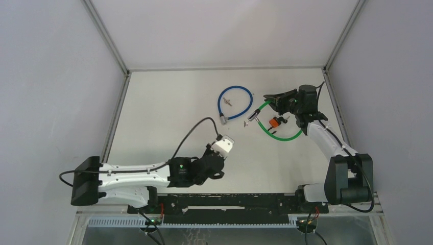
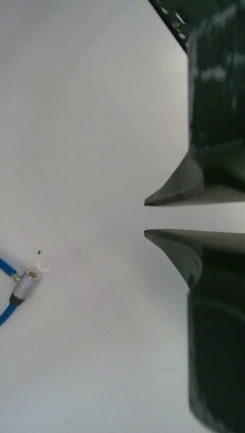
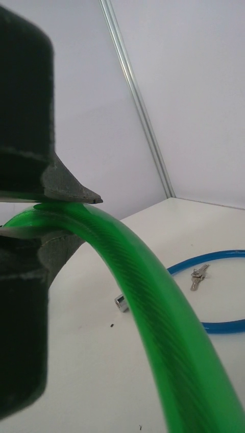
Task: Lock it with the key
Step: Lock the lock.
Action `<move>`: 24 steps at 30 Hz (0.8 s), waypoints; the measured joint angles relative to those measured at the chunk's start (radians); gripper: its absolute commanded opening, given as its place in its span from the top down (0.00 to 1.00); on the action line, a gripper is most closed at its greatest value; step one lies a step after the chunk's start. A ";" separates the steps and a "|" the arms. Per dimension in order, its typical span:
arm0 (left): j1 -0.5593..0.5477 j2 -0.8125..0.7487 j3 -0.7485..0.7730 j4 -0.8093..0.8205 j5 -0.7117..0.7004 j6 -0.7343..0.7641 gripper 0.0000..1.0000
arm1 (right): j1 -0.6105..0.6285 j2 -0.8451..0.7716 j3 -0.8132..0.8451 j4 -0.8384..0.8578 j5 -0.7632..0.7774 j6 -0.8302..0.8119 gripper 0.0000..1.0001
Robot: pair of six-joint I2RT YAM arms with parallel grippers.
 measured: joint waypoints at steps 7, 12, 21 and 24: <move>0.097 -0.022 0.073 0.012 0.032 0.004 0.14 | 0.023 0.003 0.000 0.006 -0.001 0.004 1.00; 0.120 0.077 0.202 0.079 0.050 0.058 0.16 | 0.036 0.003 0.000 0.006 -0.001 0.007 1.00; 0.189 0.192 0.234 0.177 0.113 0.147 0.16 | 0.042 0.004 0.000 0.006 -0.003 0.008 1.00; 0.204 0.214 0.256 0.200 0.142 0.162 0.17 | 0.047 0.009 0.000 0.008 -0.004 0.008 1.00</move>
